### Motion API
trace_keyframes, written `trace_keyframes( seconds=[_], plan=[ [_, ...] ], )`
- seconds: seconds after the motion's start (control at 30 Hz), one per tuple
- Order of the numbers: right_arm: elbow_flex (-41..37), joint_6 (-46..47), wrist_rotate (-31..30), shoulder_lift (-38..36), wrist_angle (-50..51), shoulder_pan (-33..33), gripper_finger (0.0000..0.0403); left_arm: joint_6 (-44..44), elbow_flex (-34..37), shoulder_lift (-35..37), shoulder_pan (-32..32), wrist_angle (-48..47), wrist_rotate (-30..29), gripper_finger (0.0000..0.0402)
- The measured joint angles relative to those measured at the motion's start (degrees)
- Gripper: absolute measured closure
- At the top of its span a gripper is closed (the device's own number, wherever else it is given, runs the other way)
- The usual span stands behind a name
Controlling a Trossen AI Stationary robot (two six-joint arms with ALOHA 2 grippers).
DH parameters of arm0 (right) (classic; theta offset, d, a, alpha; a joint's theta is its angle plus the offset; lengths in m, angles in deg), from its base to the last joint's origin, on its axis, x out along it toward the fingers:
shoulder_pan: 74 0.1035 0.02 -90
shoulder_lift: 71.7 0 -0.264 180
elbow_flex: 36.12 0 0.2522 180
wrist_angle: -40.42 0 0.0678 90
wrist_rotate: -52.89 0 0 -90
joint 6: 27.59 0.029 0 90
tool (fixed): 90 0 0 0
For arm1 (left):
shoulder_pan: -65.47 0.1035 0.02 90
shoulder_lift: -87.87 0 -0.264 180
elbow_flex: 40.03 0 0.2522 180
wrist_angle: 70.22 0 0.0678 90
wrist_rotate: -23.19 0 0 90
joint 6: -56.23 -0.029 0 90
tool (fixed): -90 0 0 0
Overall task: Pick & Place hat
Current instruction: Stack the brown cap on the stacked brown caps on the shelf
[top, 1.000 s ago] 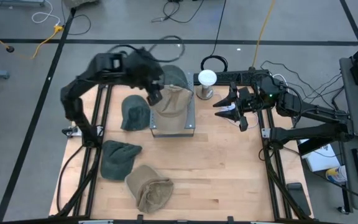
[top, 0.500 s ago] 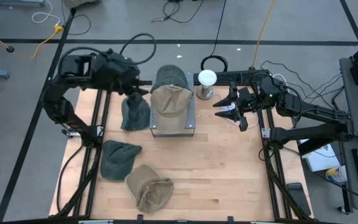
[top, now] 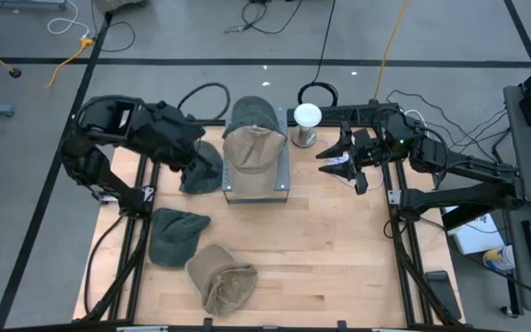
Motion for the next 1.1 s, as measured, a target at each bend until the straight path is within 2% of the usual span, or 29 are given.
trace_keyframes(
  seconds=[0.17, 0.4, 0.73, 0.93, 1.1],
  plan=[
    [0.0, 0.6, 0.2, 0.0, 0.0, 0.0, 0.0252, 10.9, 0.0, 0.1, -3.9, 0.0, -0.2, 0.0211],
    [0.0, 1.3, 0.2, 0.0, 0.0, 0.0, 0.0252, 34.3, 0.0, 0.1, -9.2, 0.0, 1.1, 0.0211],
    [0.0, 1.4, 0.2, 0.0, 0.0, 0.0, 0.0252, 52.5, 0.0, 0.1, -15.7, -0.1, 2.7, 0.0211],
    [0.0, 5.1, 0.2, 0.0, 0.0, 0.0, 0.0252, 65.8, 0.0, -0.1, -21.5, -0.1, 6.6, 0.0211],
    [0.0, 7.6, 0.2, 0.0, 0.0, 0.0, 0.0252, 76.8, 0.0, -0.2, -27.8, -0.1, 5.8, 0.0211]
  ],
)
